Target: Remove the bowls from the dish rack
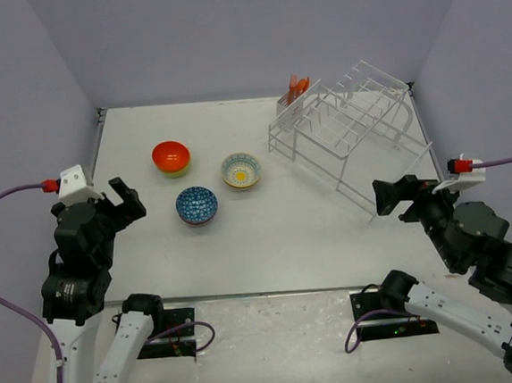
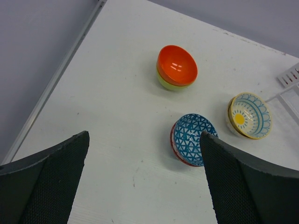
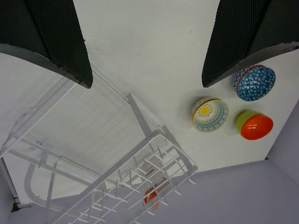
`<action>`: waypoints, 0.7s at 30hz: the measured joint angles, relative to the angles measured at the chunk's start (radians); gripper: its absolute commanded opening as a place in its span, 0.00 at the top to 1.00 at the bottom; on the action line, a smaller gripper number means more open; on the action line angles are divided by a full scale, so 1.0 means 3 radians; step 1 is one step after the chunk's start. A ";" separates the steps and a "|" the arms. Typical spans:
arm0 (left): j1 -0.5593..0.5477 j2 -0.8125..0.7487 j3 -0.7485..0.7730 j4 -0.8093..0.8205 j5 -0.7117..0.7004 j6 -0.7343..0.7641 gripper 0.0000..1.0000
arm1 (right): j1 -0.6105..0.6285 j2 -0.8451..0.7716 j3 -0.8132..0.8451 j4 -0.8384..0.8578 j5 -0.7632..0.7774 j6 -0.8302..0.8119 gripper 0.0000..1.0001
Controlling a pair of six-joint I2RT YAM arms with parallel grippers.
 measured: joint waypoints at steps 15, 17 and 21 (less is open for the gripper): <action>0.0000 -0.0122 -0.0280 0.0083 0.0126 0.0045 0.00 | 0.0000 -0.0114 -0.0370 -0.0088 0.0248 -0.0027 0.01; 0.0000 -0.0134 -0.0280 0.0109 0.0127 0.0045 0.00 | 0.0000 -0.0114 -0.0404 -0.0056 0.0251 -0.0027 0.01; 0.0000 -0.0145 -0.0291 0.0141 0.0150 0.0043 0.00 | 0.0000 -0.0078 -0.0488 -0.0010 0.0262 -0.0028 0.01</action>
